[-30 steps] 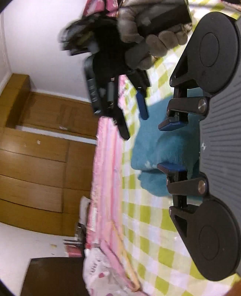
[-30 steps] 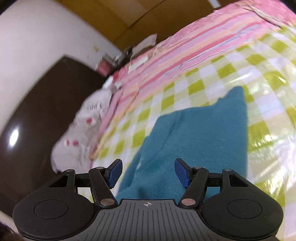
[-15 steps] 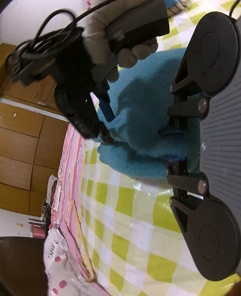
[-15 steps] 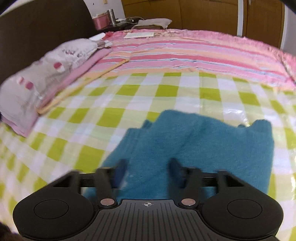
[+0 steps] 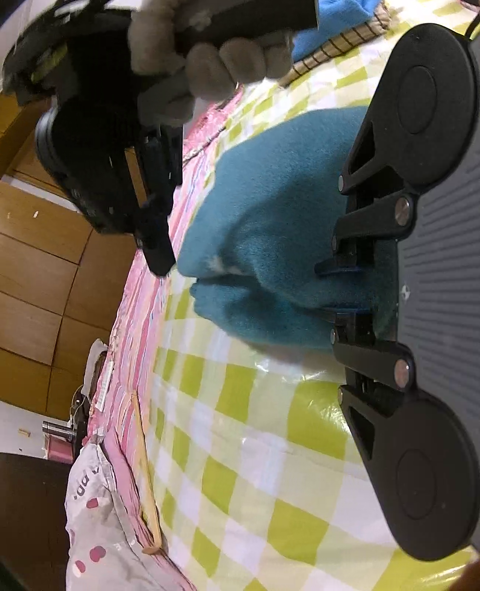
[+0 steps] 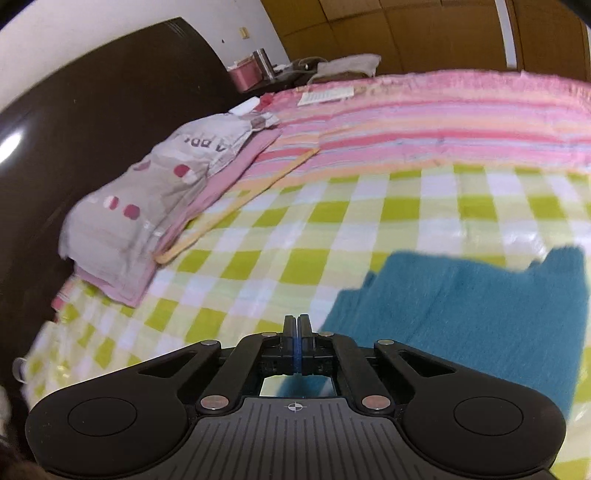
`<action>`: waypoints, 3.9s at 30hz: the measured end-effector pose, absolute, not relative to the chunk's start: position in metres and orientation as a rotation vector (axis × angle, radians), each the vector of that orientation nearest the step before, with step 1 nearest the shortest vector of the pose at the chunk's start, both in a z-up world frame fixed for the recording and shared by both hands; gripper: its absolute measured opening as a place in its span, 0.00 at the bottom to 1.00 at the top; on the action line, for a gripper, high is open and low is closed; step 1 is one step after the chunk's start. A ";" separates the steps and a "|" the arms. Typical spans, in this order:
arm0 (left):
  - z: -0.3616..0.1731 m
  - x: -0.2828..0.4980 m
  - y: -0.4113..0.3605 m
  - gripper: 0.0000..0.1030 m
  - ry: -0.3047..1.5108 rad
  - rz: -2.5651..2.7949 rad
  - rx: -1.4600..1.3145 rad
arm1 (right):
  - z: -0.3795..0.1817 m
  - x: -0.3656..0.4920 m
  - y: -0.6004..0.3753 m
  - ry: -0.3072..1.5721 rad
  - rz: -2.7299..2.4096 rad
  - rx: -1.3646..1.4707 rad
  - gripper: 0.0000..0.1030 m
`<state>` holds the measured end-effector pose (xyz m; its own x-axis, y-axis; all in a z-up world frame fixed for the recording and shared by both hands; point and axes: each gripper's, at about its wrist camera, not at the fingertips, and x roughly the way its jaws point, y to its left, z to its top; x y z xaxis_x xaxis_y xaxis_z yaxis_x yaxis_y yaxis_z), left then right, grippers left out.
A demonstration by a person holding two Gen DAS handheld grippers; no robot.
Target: Fold small clothes
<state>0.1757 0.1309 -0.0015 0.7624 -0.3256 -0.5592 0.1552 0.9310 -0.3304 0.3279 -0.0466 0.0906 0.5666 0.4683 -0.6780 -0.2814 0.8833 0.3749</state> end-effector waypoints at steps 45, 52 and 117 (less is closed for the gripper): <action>0.036 0.281 0.088 0.25 0.749 -0.412 -0.208 | 0.008 0.262 -0.216 0.864 0.343 0.574 0.65; 0.058 0.253 0.125 0.25 0.623 -0.366 -0.257 | 0.061 0.254 -0.196 0.848 0.409 0.412 0.44; 0.002 0.254 0.169 0.47 0.760 -0.339 -0.292 | 0.023 0.242 -0.153 0.803 0.371 0.277 0.83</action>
<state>0.2543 0.1688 0.0020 0.6757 -0.4009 -0.6186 0.1933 0.9061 -0.3762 0.2420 -0.1532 0.0235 0.6360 0.4238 -0.6449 -0.2170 0.9002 0.3776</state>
